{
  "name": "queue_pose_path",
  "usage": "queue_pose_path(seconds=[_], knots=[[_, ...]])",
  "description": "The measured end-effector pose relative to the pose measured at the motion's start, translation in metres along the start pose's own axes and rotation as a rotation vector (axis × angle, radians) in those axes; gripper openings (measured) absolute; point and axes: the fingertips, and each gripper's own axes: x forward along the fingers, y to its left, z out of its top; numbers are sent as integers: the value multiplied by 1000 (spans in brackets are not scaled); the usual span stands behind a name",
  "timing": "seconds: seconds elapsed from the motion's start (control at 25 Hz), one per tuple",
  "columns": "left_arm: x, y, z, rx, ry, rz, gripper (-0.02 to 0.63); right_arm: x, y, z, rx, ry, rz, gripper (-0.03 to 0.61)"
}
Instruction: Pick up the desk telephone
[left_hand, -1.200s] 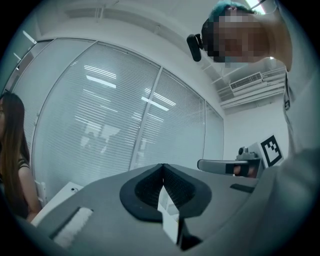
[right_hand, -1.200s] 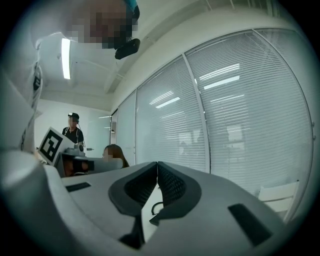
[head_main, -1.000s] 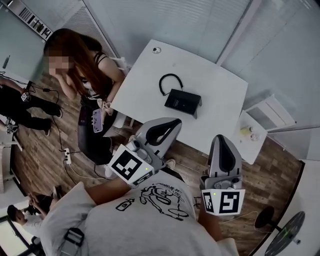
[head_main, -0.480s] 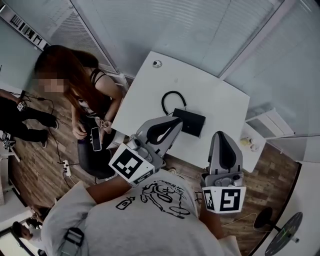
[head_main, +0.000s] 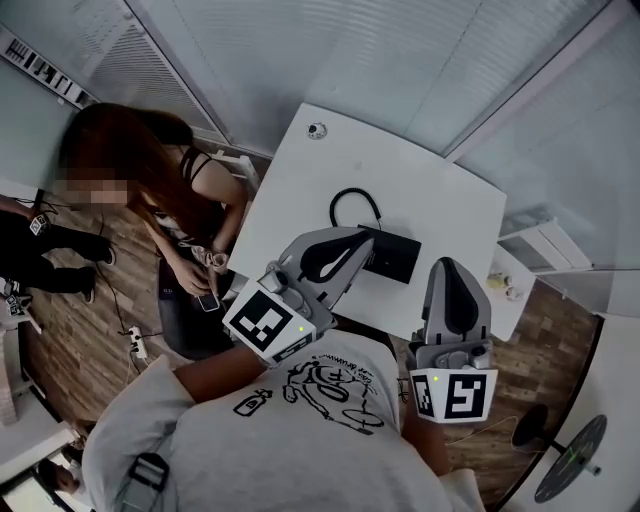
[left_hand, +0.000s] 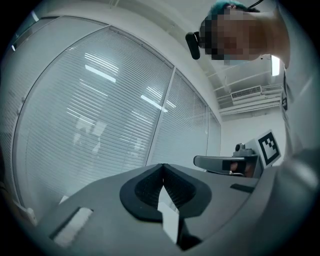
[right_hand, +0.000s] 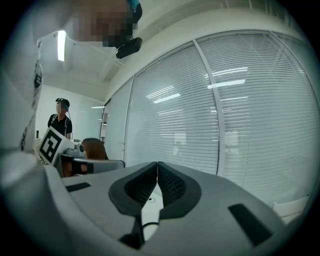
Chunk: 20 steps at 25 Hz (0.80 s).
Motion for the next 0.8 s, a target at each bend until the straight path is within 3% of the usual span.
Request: queue_pose_path(seconds=[0.52, 0.8], knots=[[11, 20, -21, -20, 26, -23, 6, 20, -10, -29, 22, 58, 0, 6], [18, 34, -70, -84, 117, -30, 9, 22, -24, -70, 47, 127, -14, 9]])
